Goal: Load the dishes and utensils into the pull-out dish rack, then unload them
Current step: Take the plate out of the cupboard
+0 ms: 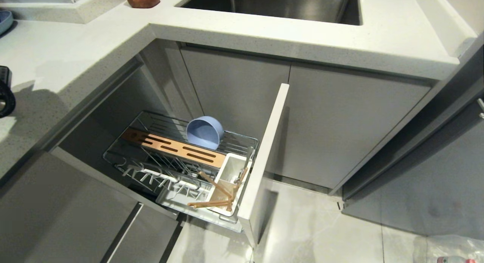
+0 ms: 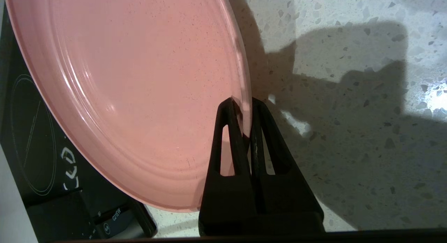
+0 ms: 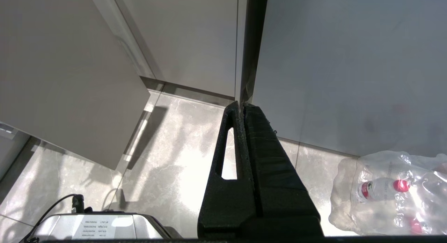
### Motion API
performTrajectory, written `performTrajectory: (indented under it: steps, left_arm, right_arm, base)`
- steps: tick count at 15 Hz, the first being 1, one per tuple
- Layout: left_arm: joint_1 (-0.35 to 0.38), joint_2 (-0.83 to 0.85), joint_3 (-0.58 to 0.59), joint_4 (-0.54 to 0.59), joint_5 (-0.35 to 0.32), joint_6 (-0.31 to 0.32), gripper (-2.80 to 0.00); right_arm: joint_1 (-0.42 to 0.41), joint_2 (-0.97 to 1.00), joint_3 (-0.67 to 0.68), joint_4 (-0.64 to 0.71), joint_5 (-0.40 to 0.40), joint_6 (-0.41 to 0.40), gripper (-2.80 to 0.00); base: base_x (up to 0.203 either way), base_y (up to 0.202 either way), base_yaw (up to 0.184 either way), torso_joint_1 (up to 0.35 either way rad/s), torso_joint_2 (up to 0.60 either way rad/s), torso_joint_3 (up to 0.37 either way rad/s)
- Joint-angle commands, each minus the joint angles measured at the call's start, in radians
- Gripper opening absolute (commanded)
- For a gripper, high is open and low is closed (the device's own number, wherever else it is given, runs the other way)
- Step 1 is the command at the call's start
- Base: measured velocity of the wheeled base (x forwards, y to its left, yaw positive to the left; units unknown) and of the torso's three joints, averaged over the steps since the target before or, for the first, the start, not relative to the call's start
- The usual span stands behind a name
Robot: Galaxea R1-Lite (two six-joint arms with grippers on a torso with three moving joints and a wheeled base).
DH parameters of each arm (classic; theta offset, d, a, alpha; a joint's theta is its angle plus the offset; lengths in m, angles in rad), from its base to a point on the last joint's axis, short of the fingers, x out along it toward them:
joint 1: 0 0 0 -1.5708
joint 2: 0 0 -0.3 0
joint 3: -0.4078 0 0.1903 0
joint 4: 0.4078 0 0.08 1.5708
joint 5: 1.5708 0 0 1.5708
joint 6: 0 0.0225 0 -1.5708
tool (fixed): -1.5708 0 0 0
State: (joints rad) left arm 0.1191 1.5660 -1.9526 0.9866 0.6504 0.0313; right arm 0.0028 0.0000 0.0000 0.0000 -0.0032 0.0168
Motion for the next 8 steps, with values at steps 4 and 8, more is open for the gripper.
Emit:
performTrajectory:
  steps: [4, 8]
  left_arm:
    - [0.008, -0.002, 0.0, 0.004, 0.003, -0.001, -2.8]
    - [0.01, -0.011, 0.0, -0.005, 0.003, -0.008, -2.8]
  right_arm:
    - [0.0, 0.002, 0.0, 0.0, 0.0, 0.0, -2.8]
    - [0.0, 0.002, 0.0, 0.0, 0.0, 0.0, -2.8]
  base:
    - [0.0, 0.0, 0.0, 0.0, 0.0, 0.0]
    - [0.0, 0.0, 0.0, 0.0, 0.0, 0.0]
